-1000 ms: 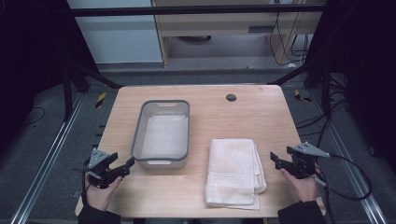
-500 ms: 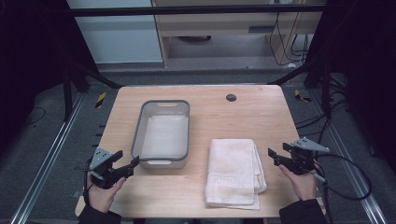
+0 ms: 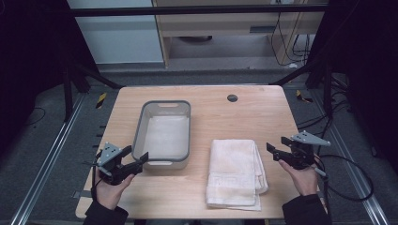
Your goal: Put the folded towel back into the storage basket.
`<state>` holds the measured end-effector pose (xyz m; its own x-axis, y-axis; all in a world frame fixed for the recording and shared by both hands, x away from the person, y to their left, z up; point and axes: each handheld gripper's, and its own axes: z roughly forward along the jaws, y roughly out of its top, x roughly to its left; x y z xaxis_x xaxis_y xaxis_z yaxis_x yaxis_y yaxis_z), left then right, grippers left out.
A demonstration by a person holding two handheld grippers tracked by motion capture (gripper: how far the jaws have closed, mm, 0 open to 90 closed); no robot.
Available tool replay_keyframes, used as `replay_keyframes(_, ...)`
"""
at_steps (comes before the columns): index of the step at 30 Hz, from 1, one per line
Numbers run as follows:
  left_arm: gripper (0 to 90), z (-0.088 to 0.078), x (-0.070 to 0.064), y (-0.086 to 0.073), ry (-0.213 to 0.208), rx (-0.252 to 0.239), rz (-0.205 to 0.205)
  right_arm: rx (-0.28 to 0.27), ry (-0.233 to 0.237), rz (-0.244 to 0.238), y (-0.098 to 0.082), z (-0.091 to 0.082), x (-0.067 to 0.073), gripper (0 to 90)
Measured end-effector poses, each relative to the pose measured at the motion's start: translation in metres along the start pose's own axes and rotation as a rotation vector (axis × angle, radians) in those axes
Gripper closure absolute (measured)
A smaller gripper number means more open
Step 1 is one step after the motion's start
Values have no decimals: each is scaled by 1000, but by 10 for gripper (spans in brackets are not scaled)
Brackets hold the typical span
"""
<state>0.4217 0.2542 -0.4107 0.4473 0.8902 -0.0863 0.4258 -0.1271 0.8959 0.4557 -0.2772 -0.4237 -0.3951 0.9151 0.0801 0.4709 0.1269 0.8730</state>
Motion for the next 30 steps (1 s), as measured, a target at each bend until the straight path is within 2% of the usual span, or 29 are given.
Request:
replay_keyframes(14,276,21,-41,14,-72,10,65,-17,12,-21,11,-1,4,326)
replay_keyframes(25,295,37,-70,17,-123,30,107,-16,18,-41,18,3,9,333)
replay_keyframes(30,300,43,-84,17,-145,38,126,-19,8,-31,20,6,10,332)
